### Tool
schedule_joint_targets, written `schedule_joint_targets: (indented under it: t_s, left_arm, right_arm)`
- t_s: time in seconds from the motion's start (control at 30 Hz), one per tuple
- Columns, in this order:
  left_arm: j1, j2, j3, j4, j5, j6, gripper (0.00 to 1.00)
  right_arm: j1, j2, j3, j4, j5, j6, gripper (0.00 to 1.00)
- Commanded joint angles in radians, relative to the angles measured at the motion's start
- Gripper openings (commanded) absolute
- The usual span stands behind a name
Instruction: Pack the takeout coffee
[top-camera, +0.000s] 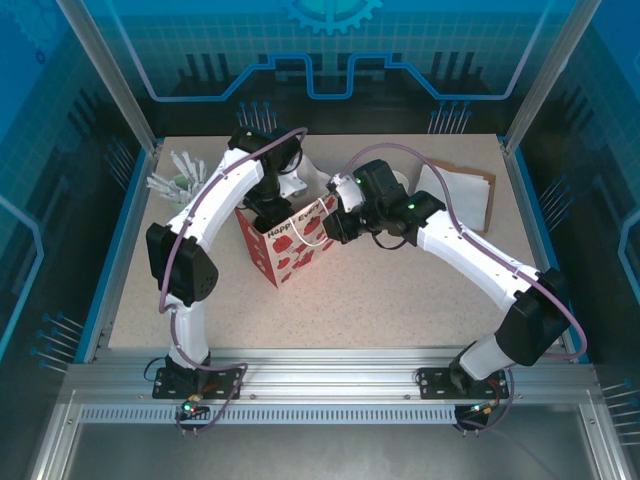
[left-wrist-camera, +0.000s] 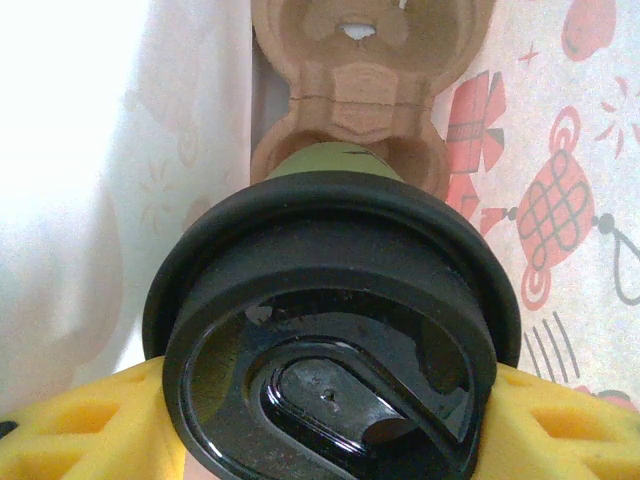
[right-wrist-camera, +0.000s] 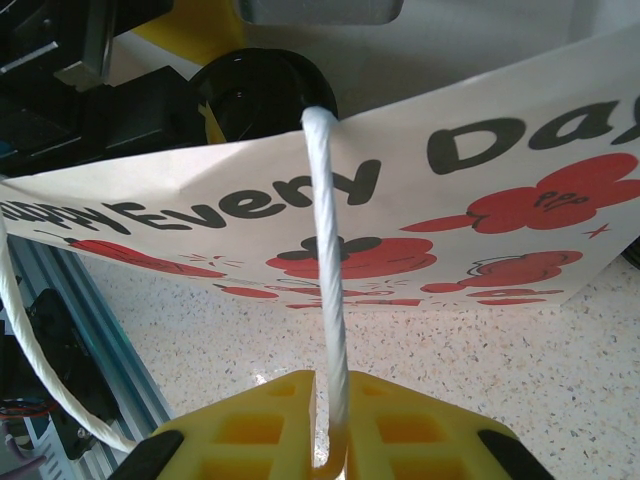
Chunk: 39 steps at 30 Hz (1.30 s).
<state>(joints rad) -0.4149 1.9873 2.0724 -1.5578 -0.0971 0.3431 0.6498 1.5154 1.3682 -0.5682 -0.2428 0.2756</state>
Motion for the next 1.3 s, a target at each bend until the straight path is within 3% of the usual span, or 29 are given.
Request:
schedule_joint_targets:
  t_s: [0.0,1.27]
  left_arm:
    - [0.01,-0.008,-0.009,-0.009,0.017,0.009,0.46]
    - [0.01,-0.046,-0.036,-0.007,0.059,0.027,0.45]
  right_arm:
    - [0.018,0.011,0.029,-0.015,-0.004,-0.013,0.15]
    - [0.022,0.028,0.045,-0.024,-0.009,-0.018,0.15]
